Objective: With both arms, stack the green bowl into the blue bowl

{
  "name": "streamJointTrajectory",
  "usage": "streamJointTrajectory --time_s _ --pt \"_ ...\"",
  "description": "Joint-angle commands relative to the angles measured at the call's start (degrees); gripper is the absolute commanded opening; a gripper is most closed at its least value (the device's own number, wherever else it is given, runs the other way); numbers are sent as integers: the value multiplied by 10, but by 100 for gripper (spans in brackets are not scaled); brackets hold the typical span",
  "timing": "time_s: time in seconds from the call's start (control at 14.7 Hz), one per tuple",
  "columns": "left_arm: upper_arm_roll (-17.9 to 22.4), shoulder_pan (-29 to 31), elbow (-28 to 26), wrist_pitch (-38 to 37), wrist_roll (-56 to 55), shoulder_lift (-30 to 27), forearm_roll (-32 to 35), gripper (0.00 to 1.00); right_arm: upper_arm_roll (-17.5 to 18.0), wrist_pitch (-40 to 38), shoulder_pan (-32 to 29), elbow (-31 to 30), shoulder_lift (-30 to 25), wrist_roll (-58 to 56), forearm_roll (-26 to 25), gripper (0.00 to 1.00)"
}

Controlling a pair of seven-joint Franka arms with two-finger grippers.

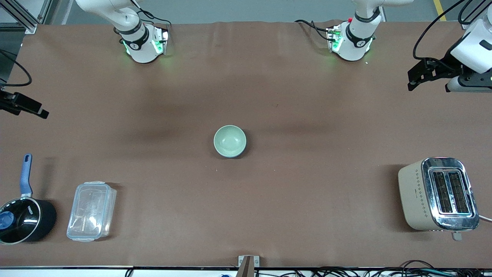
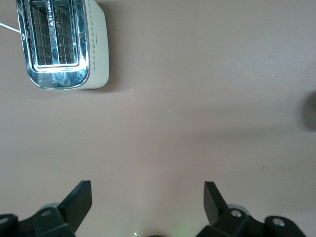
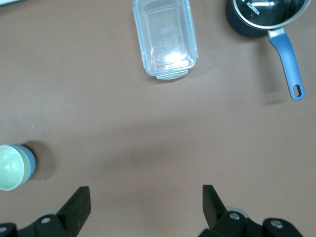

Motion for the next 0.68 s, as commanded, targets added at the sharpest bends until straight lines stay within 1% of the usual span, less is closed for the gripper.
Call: streamJointTrajectory --time_s 0.0,0.07,0.14,0.34,0.48,0.61 --pt "2 0 9 -1 9 3 0 100 122 -13 -98 -11 -32 1 -27 100" --pt "2 1 10 -1 9 3 0 100 150 -24 -124 -10 -35 2 -39 100" --pt "2 0 9 -1 10 3 0 100 157 -33 -134 -9 -35 2 -43 100" --pt "2 0 9 -2 10 3 1 100 159 -50 -147 2 -32 -5 -43 100" --pt "2 0 9 -5 10 2 0 100 160 -51 -144 30 -28 -2 -53 100" --pt "2 0 9 -5 10 3 0 100 175 -68 -147 55 -22 0 -66 100"
